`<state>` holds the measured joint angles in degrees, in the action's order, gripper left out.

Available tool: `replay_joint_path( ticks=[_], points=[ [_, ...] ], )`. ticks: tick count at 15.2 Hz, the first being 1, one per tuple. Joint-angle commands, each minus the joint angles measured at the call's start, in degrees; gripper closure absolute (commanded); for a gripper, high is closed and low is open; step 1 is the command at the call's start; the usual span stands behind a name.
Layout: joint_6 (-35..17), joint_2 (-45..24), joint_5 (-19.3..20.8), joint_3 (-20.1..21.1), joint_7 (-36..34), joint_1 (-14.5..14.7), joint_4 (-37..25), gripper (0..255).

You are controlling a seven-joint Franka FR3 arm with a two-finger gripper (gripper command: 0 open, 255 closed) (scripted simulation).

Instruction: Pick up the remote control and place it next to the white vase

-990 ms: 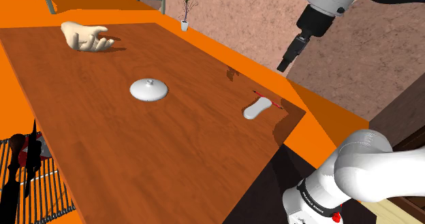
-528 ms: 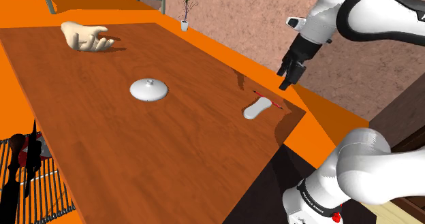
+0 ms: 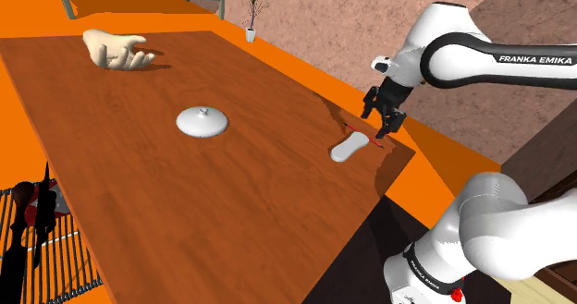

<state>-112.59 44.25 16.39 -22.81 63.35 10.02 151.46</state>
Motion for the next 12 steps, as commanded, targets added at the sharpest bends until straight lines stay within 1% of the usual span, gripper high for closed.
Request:
replay_joint_path(
  ticks=[1, 5, 8, 12],
  points=[
    [-3.16, -3.29, 2.01, -3.82, 7.58, 1.69, -0.04, 0],
    [-10.21, -11.28, 4.76, -11.65, 21.89, 5.85, -0.76, 0],
    [-15.49, -18.13, 5.07, -17.45, 32.45, 9.93, -2.17, 0],
    [-19.46, -20.7, 4.86, -18.97, 32.93, 10.53, -0.72, 0]
  ],
)
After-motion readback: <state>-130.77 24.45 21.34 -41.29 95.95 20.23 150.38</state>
